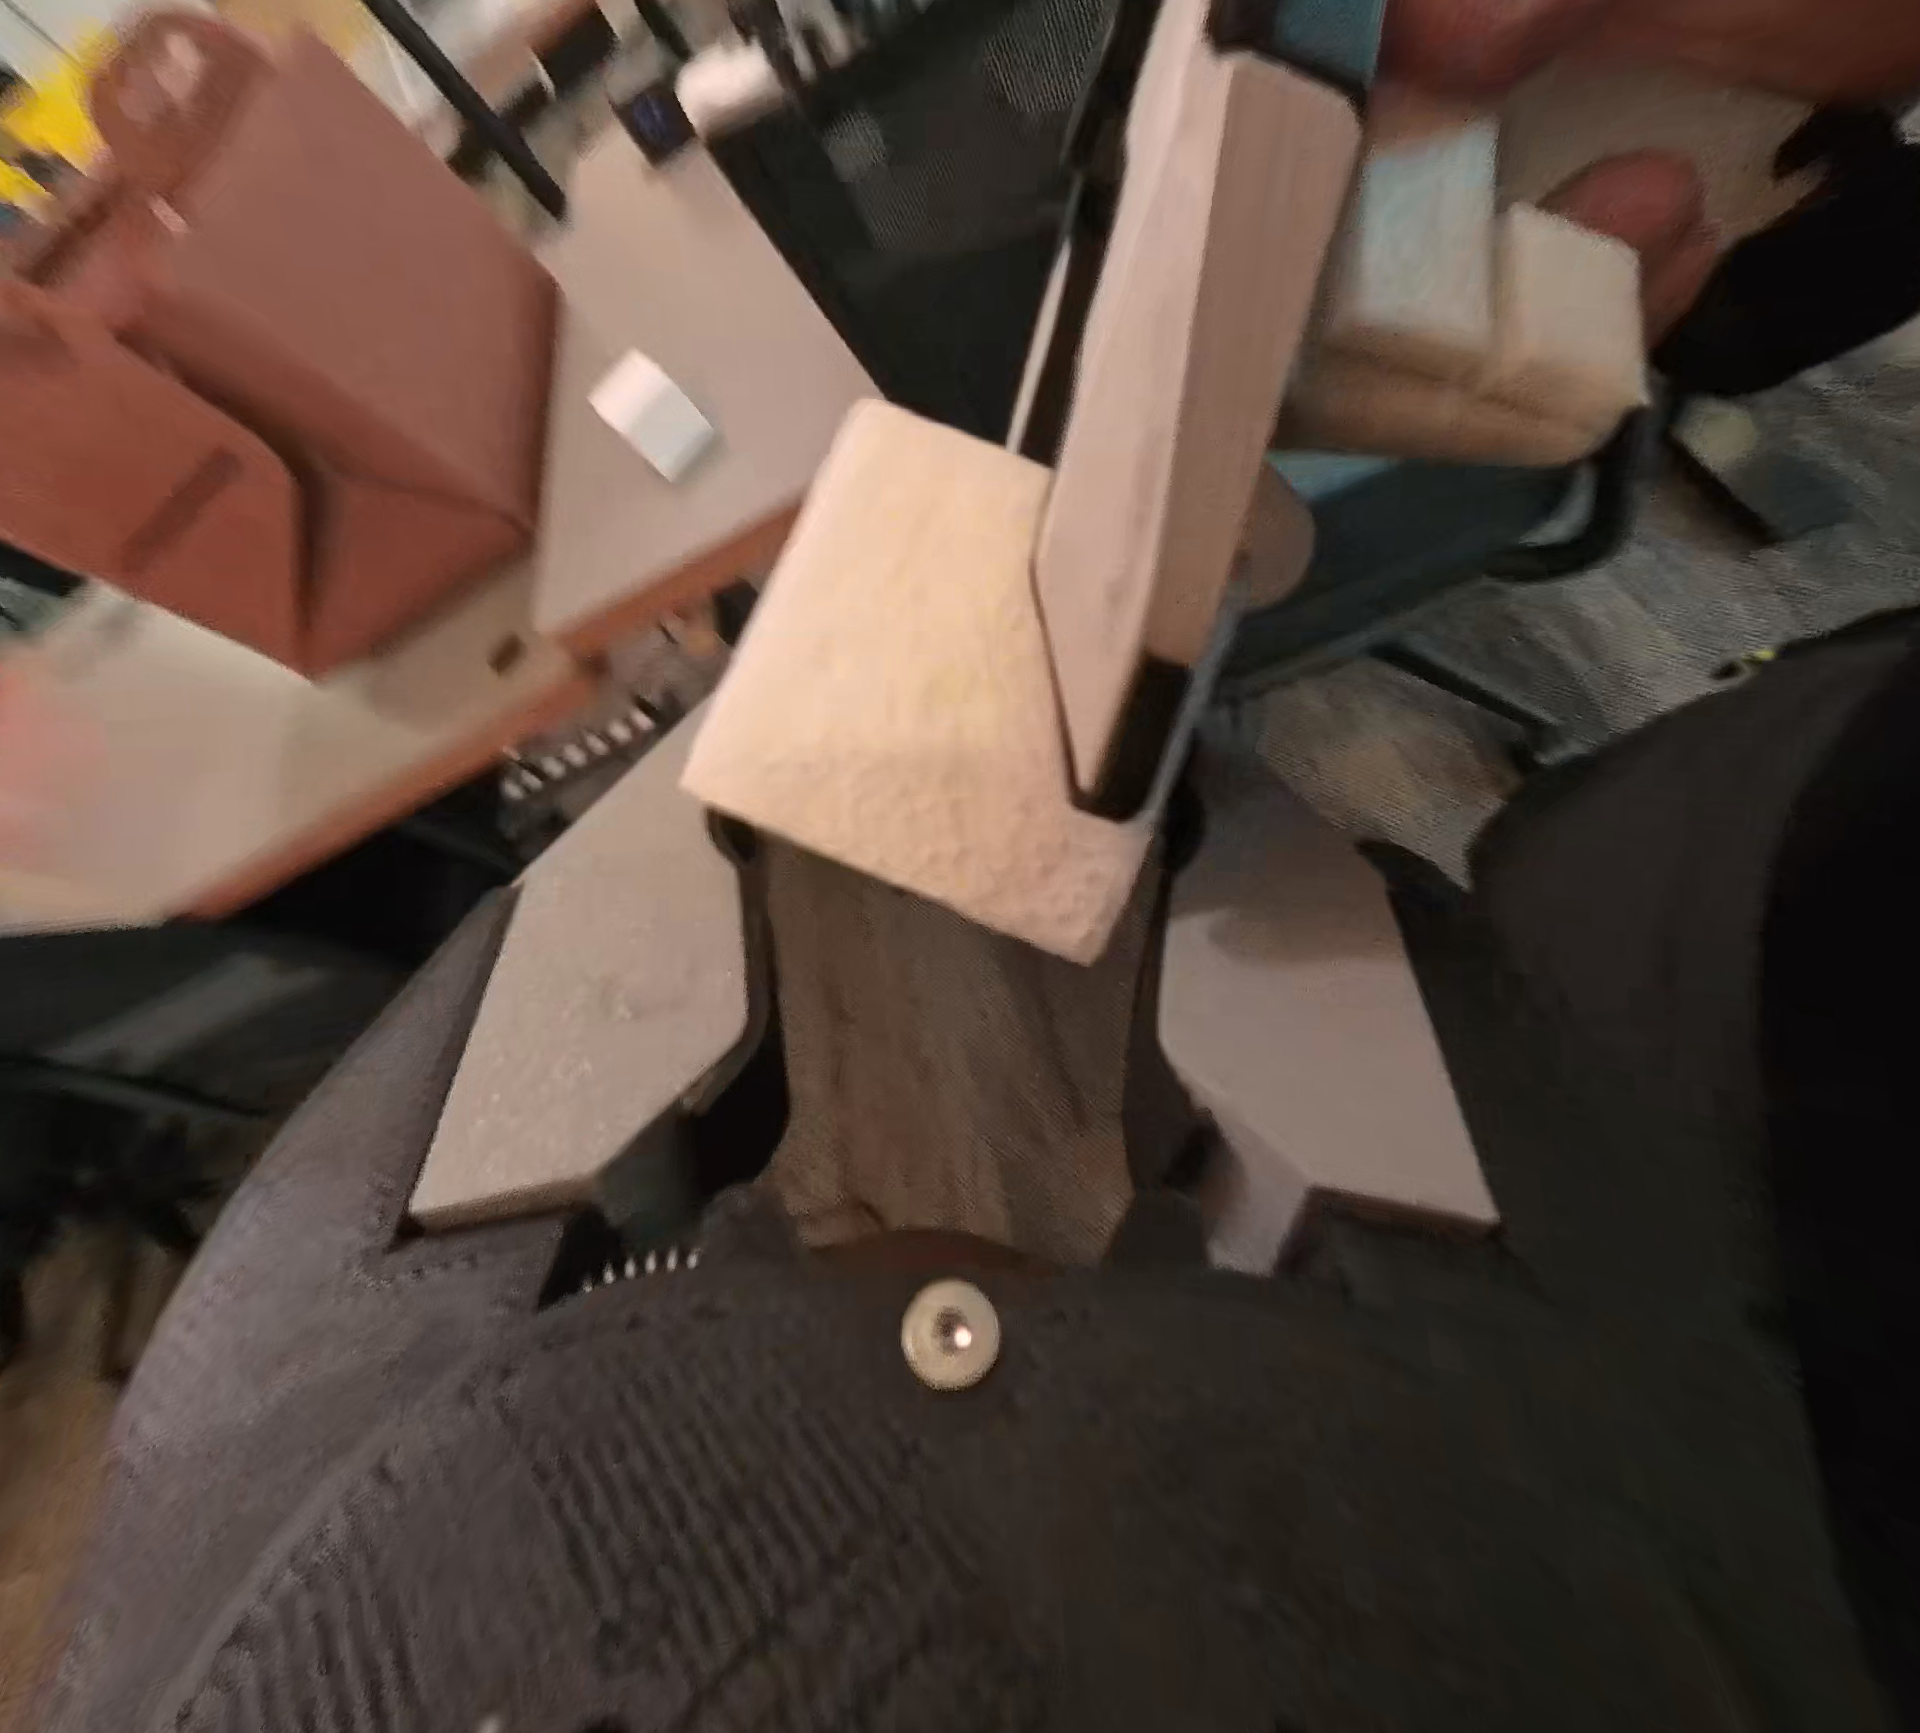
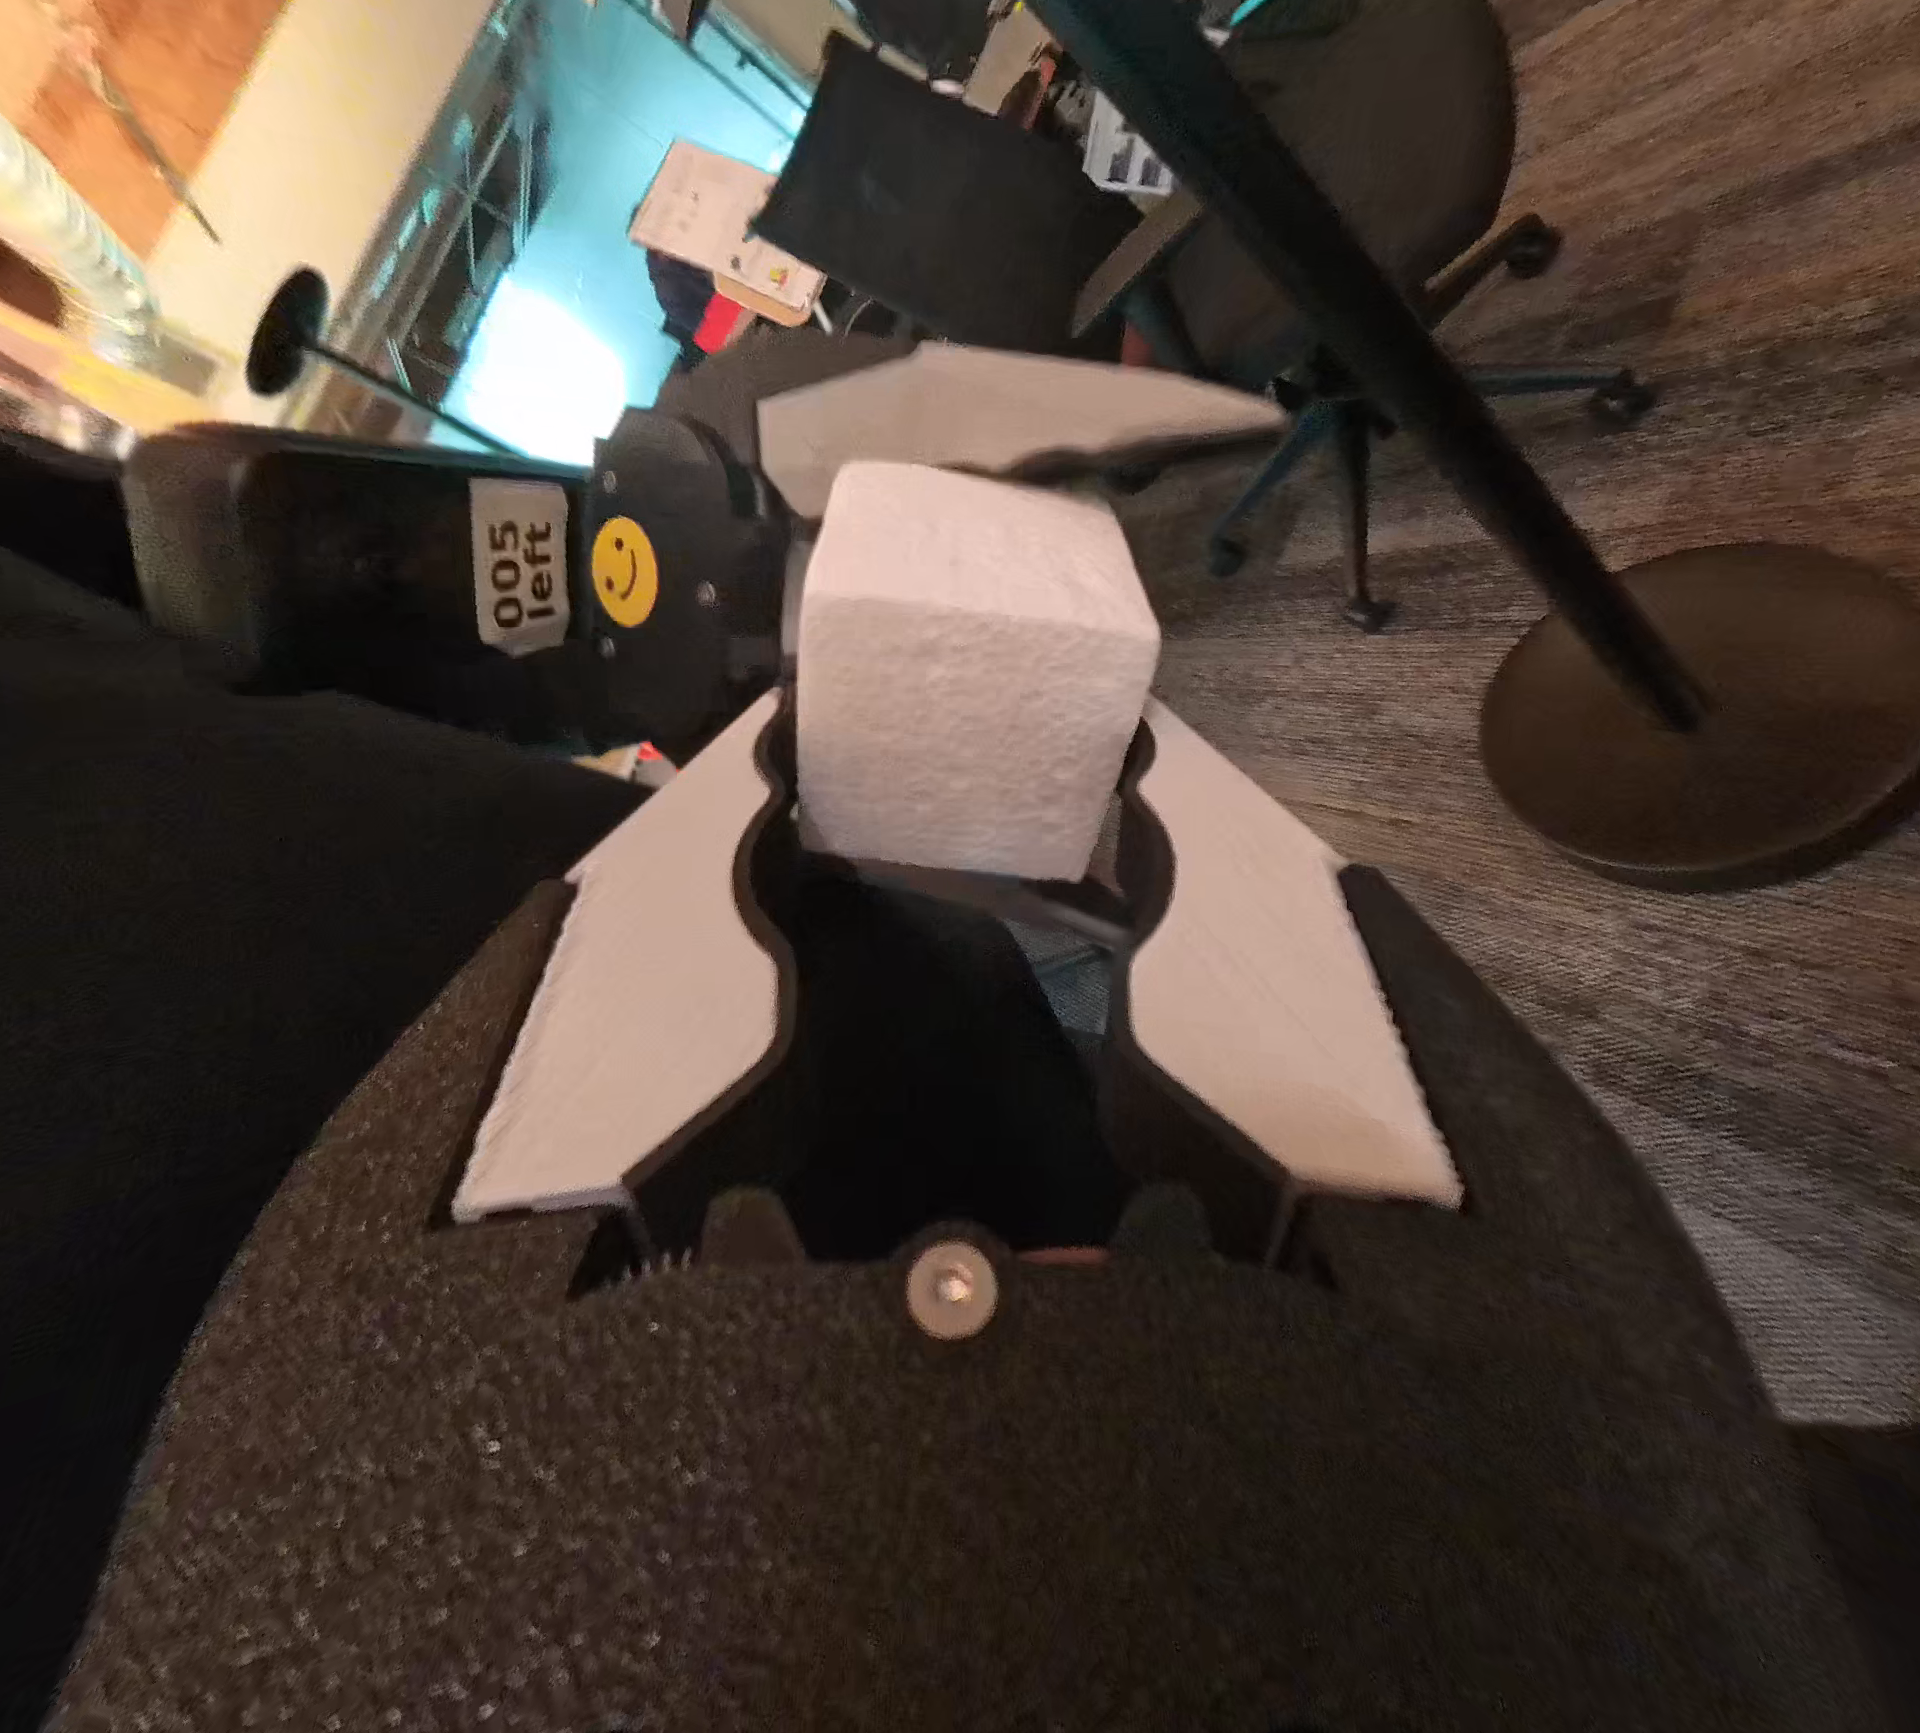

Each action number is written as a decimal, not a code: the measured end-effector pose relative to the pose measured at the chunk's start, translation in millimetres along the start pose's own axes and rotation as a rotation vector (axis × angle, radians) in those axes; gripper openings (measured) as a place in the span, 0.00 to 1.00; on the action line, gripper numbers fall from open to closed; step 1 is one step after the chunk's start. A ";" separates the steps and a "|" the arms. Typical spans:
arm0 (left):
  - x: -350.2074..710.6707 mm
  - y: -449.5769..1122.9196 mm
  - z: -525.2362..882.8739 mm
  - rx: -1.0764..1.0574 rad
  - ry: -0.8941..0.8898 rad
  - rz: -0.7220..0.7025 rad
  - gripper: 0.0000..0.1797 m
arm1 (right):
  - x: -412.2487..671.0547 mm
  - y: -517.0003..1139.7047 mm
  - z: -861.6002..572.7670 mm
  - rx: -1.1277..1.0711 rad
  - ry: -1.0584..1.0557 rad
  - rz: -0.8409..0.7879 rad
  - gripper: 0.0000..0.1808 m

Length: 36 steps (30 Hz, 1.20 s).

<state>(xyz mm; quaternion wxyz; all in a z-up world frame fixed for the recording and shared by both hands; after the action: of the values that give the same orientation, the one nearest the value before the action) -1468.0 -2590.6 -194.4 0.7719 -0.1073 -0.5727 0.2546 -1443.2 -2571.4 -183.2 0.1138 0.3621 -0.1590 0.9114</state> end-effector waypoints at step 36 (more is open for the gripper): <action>59.1 468.9 131.1 -0.615 0.130 0.549 0.41 | 34.0 -383.6 -180.3 -1.105 0.293 -0.343 0.31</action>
<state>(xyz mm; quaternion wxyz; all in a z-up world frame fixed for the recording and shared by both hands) -1705.1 -2179.3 -317.7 0.6418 -0.4974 -0.5222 0.2609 -1456.2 -2146.9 -203.8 0.4514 0.1404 -0.5316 0.7028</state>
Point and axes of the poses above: each gripper's, where its closed fingertips meet, y out along the fingers, x out of its top, z = x × y across the jaws, the point moved 4 cm from there along -y, back along the fingers, and after that the axes turned 8 degrees about -y, right-handed, at the moved point
